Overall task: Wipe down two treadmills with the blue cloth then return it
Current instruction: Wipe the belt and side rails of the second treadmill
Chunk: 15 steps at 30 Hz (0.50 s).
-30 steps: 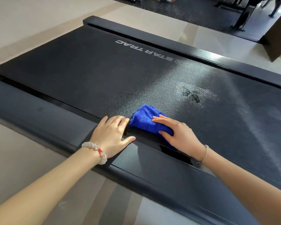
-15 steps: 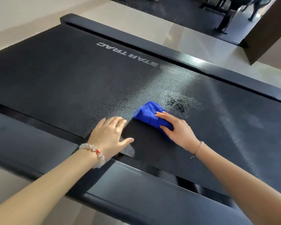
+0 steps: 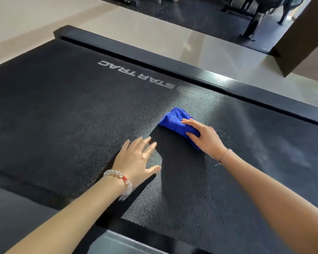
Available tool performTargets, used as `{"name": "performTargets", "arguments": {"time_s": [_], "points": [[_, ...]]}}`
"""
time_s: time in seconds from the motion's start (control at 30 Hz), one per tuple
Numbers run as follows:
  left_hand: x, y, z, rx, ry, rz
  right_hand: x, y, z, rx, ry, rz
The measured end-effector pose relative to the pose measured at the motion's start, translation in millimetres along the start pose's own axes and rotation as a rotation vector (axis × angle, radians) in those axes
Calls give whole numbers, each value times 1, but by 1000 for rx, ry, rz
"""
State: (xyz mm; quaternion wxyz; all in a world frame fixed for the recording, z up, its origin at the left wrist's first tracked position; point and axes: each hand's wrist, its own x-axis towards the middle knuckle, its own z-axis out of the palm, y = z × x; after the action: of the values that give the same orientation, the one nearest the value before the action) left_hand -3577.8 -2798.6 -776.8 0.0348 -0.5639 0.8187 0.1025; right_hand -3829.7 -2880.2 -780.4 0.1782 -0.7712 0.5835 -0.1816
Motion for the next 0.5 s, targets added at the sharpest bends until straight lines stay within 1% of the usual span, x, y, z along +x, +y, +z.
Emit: {"name": "performTargets", "arguments": {"time_s": [0.17,0.23,0.4,0.5], "points": [[31,6,-3,5,-21,-3,41,18,-7,-55,29,-12],[40,7,-3,6,-23,-9,57,25,-9,-65,46,9],[54,8,-4,-105,-11,-61,97,45,-15,-74,77,71],[53,11,-7,-40,-21,-47,118,55,-18,-92,93,70]]}}
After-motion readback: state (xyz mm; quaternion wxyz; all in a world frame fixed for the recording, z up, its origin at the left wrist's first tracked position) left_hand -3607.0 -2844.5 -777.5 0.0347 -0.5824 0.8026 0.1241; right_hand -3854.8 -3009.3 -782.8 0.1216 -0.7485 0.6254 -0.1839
